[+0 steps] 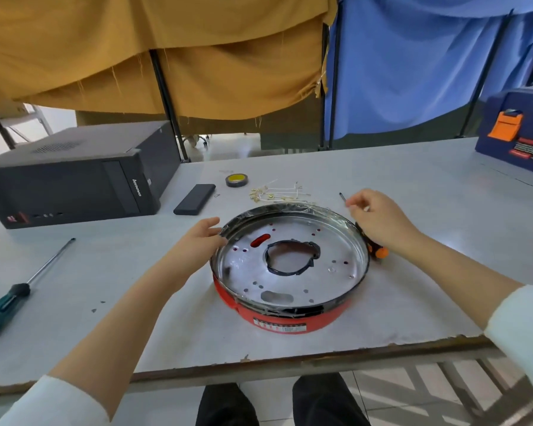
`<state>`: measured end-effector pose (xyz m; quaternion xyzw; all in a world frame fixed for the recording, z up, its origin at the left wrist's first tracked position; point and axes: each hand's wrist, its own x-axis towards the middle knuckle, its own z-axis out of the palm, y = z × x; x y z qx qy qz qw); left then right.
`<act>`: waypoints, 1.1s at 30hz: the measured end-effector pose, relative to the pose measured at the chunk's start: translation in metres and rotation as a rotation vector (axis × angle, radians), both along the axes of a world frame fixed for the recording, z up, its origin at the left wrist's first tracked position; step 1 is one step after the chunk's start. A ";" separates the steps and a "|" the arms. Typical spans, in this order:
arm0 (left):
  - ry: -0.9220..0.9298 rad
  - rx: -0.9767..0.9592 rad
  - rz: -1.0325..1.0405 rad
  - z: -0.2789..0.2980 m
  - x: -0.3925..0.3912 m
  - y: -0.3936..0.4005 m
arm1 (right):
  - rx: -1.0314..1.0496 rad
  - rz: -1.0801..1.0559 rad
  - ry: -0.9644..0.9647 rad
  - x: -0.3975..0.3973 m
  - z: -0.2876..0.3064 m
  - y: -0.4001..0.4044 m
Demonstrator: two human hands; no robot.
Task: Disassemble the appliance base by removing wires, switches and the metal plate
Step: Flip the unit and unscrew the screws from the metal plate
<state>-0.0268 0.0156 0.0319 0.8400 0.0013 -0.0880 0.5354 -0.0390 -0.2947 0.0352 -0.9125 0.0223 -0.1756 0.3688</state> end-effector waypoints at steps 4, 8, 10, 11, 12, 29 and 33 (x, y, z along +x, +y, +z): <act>-0.016 0.035 0.007 -0.001 0.014 -0.008 | -0.040 -0.207 0.397 0.025 -0.015 -0.027; -0.060 0.035 -0.012 -0.004 0.022 -0.020 | -0.241 -0.165 0.533 0.028 -0.024 -0.025; -0.074 0.053 -0.024 -0.008 0.026 -0.022 | -0.384 -0.158 0.582 0.029 -0.024 -0.023; -0.080 0.052 -0.024 -0.009 0.026 -0.022 | -0.425 -0.151 0.594 0.030 -0.024 -0.023; -0.086 0.048 -0.020 -0.010 0.027 -0.022 | -0.436 -0.141 0.601 0.032 -0.023 -0.023; -0.109 0.081 -0.076 -0.012 0.032 -0.024 | 0.537 -0.021 -0.299 0.034 0.061 0.011; -0.102 0.052 -0.114 -0.010 0.031 -0.027 | 0.738 0.096 -0.396 0.031 0.085 0.031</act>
